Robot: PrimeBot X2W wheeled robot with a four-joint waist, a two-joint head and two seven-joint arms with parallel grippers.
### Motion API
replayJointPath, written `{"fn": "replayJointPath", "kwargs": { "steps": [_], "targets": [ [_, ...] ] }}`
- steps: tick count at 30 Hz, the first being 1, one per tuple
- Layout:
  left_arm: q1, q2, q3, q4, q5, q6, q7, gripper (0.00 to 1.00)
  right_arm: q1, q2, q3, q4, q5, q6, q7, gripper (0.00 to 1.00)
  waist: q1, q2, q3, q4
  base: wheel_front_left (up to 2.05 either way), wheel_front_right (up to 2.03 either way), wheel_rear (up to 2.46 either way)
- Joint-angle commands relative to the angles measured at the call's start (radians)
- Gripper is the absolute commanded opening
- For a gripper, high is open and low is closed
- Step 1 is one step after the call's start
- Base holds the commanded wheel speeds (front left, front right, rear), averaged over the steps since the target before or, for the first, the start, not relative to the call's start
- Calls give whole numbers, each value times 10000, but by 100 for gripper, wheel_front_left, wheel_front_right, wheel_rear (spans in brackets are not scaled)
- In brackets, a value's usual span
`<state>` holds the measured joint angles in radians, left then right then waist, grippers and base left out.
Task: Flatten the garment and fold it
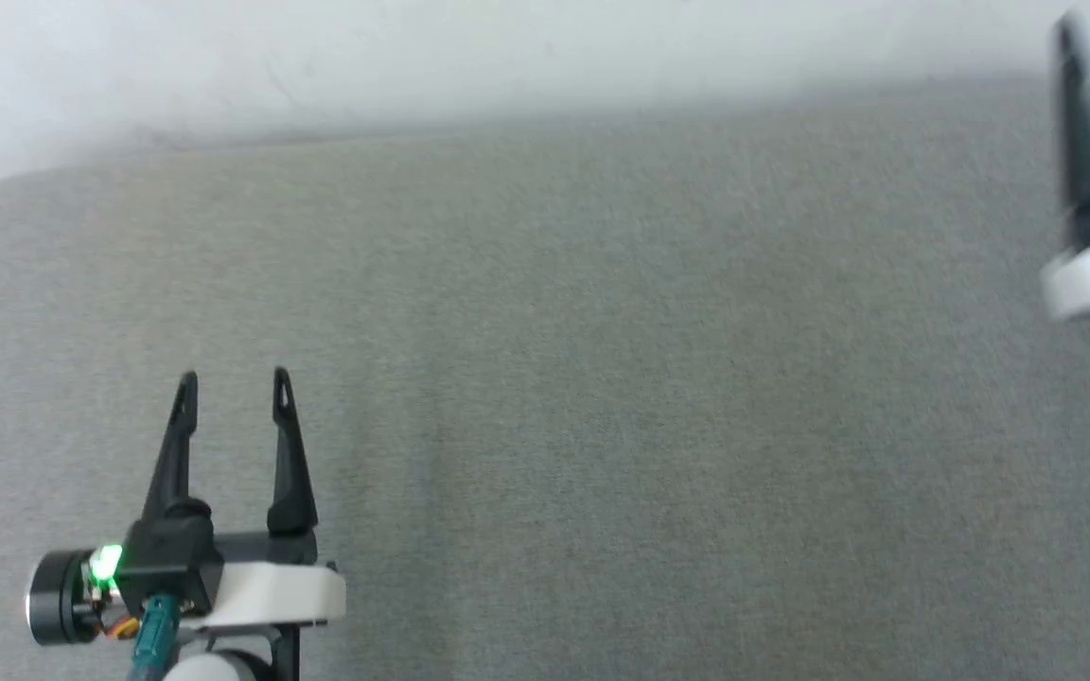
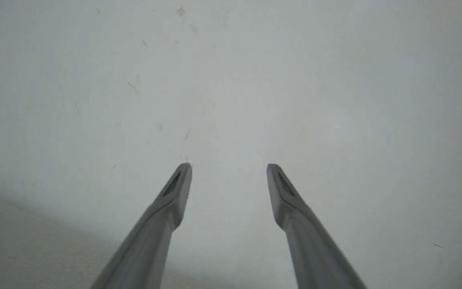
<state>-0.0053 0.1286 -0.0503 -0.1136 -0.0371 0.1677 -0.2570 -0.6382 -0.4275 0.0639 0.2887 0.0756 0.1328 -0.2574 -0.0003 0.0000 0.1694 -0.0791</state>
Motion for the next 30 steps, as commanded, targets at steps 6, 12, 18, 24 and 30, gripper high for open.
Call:
{"fn": "replayJointPath", "kwargs": {
  "steps": [6,12,18,24,30],
  "targets": [
    [535,-110,123,410,-49,-276,-47,100,2874,1782,-108,-1525,364,-21,-41,100,3,0,-1186,815,0,0,0],
    [758,-202,121,681,7,-452,-47,100,4897,2984,-635,-1986,691,-21,-42,100,3,0,-1493,956,0,0,0],
    [901,-280,140,790,45,-565,-47,100,6276,3575,-1230,-2577,687,-21,-43,100,3,0,-1621,947,0,0,0],
    [951,-349,121,894,76,-660,-47,100,6939,3740,-1381,-3132,584,-21,-43,100,3,0,-1681,861,0,0,0],
    [859,-342,112,892,2,-647,17,0,6900,3701,-1343,-3121,604,0,17,0,4,0,-1687,838,0,0,0]
  ]
}}
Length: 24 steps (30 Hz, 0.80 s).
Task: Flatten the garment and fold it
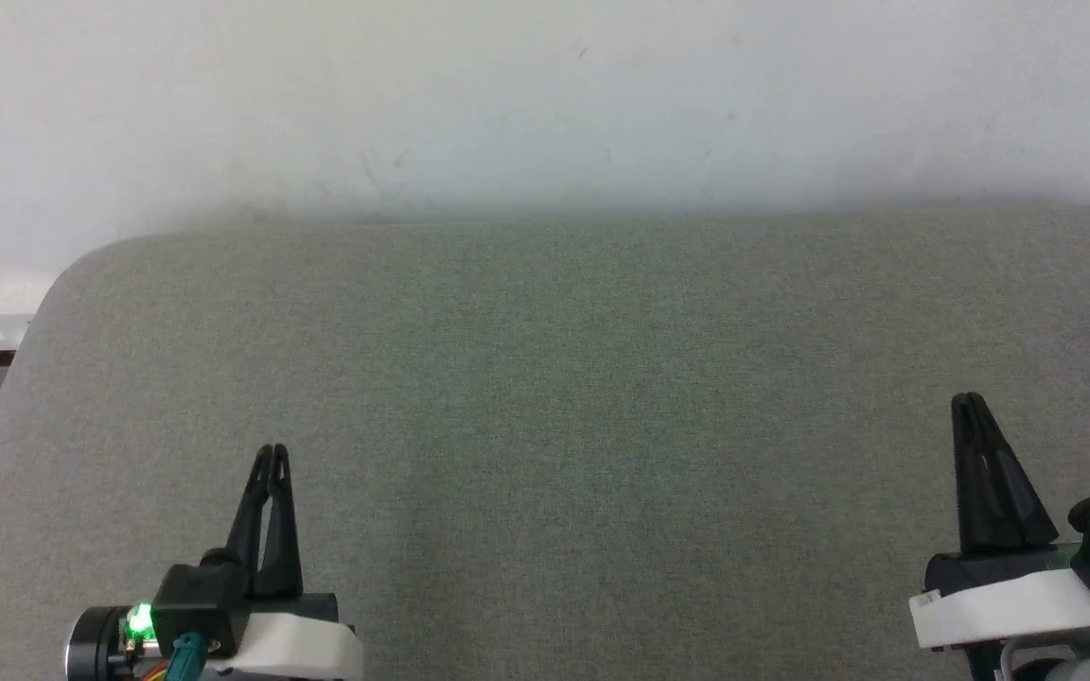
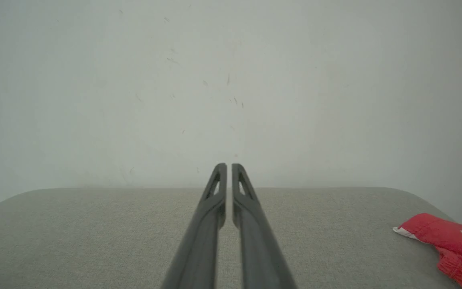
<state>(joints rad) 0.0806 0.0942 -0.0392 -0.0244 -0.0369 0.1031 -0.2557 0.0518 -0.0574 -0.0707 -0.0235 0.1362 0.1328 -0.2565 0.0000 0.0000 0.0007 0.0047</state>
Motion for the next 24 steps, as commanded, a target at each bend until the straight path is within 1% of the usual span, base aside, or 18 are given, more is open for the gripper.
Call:
{"fn": "replayJointPath", "kwargs": {
  "steps": [1,24],
  "targets": [
    [0,1,0,0,0,-1,3,0,-1,0,5,2,-2,0,9,0,0,0,0,0,0,0,0],
    [-142,-76,69,43,65,-182,453,0,-92,13,128,43,-241,-4,459,0,0,0,-2,-9,0,0,0]
  ]
}}
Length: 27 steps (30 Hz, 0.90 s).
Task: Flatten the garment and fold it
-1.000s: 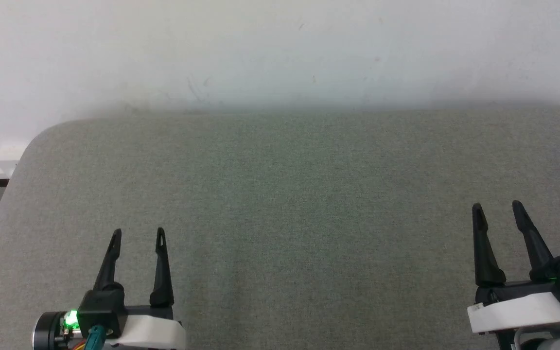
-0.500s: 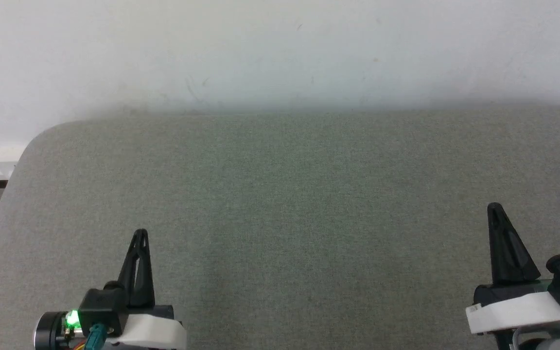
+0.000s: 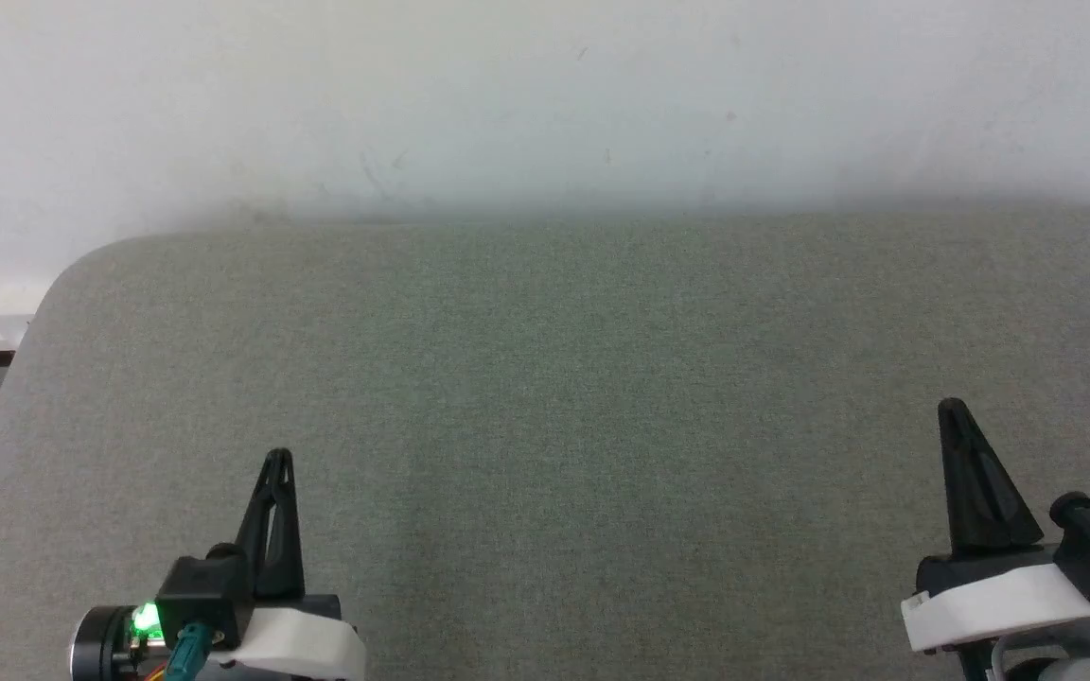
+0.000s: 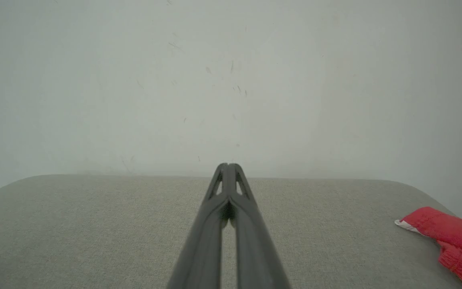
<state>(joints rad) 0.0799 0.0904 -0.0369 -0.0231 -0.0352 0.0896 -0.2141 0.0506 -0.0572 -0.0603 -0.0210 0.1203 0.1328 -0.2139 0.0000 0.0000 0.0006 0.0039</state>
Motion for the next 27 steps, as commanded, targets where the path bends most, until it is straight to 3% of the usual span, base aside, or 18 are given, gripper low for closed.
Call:
{"fn": "replayJointPath", "kwargs": {
  "steps": [1,27],
  "targets": [
    [-142,-41,50,32,51,-56,57,0,-83,11,30,20,-93,-4,53,0,0,0,0,-1,0,0,0],
    [-309,-133,131,83,128,-271,588,0,-191,26,176,68,-376,-8,585,0,0,0,-2,-10,0,0,0]
  ]
}}
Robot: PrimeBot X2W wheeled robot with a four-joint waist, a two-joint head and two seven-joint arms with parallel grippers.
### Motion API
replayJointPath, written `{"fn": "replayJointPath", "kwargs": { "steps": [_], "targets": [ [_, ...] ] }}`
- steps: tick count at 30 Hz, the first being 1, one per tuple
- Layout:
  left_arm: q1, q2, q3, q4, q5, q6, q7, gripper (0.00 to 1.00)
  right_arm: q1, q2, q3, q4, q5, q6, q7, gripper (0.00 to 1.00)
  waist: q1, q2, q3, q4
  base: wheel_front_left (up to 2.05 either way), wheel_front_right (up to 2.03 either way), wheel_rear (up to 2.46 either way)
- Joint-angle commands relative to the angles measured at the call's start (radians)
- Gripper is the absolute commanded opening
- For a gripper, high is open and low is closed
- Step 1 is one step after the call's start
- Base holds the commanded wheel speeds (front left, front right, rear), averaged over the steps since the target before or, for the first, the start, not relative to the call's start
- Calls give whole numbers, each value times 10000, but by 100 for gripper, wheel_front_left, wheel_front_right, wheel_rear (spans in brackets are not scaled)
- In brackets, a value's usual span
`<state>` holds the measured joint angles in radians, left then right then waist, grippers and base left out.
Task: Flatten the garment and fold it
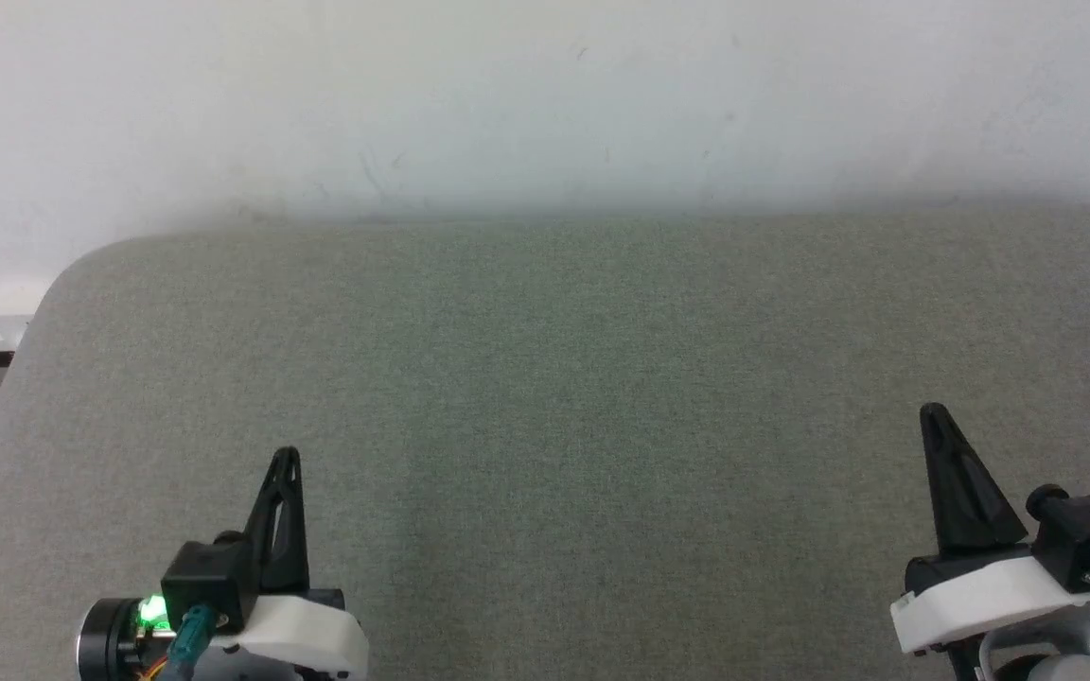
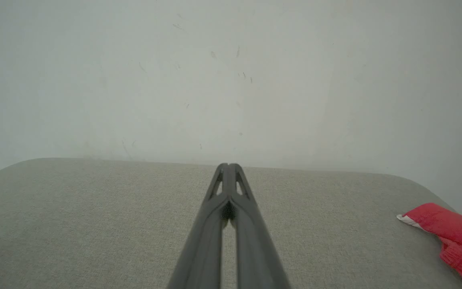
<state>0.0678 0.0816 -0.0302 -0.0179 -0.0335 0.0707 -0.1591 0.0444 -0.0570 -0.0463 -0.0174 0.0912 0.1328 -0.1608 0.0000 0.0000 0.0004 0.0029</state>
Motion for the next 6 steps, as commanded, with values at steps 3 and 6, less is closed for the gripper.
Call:
{"fn": "replayJointPath", "kwargs": {
  "steps": [3,6],
  "targets": [
    [-208,-56,73,37,119,-105,99,0,-142,26,53,38,-117,-9,115,0,0,0,0,-1,0,0,0],
    [-227,-66,83,43,128,-130,160,0,-154,28,70,43,-150,-9,176,0,0,0,0,-2,0,0,0]
  ]
}}
